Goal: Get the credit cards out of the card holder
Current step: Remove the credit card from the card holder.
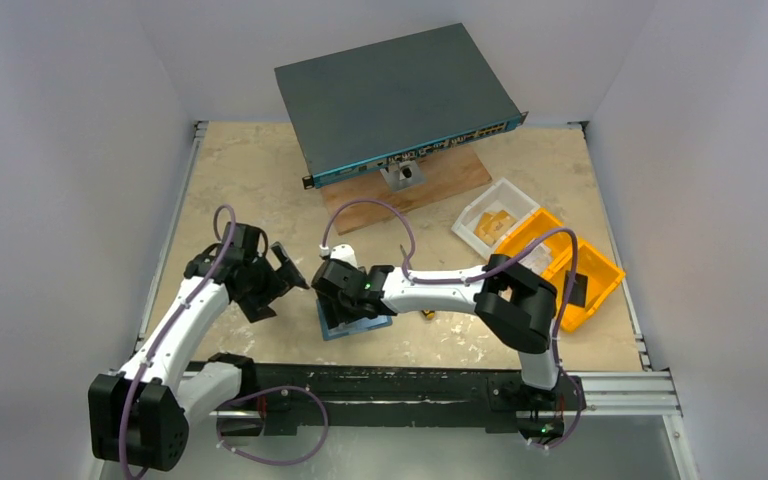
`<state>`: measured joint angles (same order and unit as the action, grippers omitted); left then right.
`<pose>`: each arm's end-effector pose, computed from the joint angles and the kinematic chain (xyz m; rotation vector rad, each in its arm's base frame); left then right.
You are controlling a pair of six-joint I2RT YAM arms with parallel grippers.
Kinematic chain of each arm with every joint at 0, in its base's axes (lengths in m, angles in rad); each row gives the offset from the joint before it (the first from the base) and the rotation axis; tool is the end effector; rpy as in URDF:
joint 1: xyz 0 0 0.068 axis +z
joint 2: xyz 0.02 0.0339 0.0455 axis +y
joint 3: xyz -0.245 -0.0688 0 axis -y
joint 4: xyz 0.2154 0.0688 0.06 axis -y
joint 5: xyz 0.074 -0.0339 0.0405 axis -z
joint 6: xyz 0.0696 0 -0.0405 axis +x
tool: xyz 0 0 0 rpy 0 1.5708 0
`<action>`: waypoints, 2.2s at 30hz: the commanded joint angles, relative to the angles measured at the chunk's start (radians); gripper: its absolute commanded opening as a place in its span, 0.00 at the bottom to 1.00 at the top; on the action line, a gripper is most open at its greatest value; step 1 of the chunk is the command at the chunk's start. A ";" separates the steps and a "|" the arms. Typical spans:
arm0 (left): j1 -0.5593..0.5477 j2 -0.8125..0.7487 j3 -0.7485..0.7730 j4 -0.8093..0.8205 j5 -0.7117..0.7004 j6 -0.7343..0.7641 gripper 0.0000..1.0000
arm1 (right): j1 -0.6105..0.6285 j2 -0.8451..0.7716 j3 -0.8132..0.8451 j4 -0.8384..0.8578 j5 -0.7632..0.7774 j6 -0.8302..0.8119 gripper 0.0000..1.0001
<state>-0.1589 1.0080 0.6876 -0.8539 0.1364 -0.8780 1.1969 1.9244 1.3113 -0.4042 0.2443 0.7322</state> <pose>0.1642 -0.0359 0.1780 -0.9593 2.6625 -0.4496 0.1581 0.3568 0.1481 -0.5102 2.5495 0.4248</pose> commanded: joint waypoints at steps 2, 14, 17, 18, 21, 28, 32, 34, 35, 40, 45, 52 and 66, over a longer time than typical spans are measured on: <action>0.012 0.009 -0.010 0.033 0.057 0.005 1.00 | 0.006 0.004 0.061 -0.046 0.095 0.006 0.64; 0.012 0.023 -0.034 0.056 0.072 0.013 1.00 | 0.013 0.031 0.094 -0.065 0.104 0.045 0.63; 0.012 0.023 -0.037 0.059 0.069 0.016 1.00 | 0.013 0.042 0.092 -0.065 0.104 0.055 0.63; 0.012 0.023 -0.040 0.059 0.071 0.017 1.00 | 0.013 0.044 0.090 -0.062 0.102 0.055 0.62; 0.012 0.025 -0.044 0.068 0.076 0.020 1.00 | 0.013 0.053 0.091 -0.056 0.095 0.054 0.61; 0.012 0.024 -0.055 0.081 0.092 0.027 1.00 | 0.012 0.077 0.072 -0.030 0.038 0.058 0.54; 0.012 0.026 -0.063 0.090 0.105 0.032 1.00 | -0.004 0.071 0.035 -0.008 0.003 0.072 0.31; 0.012 0.027 -0.066 0.096 0.114 0.038 1.00 | -0.021 0.061 0.000 0.013 -0.029 0.081 0.23; 0.011 0.027 -0.067 0.101 0.119 0.041 1.00 | -0.035 0.054 -0.018 0.034 -0.049 0.086 0.19; 0.007 0.027 -0.072 0.134 0.175 0.063 0.99 | -0.097 0.012 -0.126 0.153 -0.169 0.099 0.10; -0.025 0.031 -0.074 0.175 0.218 0.077 0.80 | -0.167 -0.006 -0.241 0.331 -0.351 0.120 0.07; -0.168 0.118 -0.063 0.247 0.212 0.037 0.18 | -0.236 0.023 -0.362 0.543 -0.543 0.189 0.03; -0.216 0.299 -0.114 0.376 0.176 -0.002 0.00 | -0.263 0.029 -0.404 0.638 -0.613 0.226 0.03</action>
<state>-0.3649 1.2743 0.5877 -0.5491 0.3134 -0.8574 0.9302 1.9255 0.9367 0.2573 -0.3660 0.9607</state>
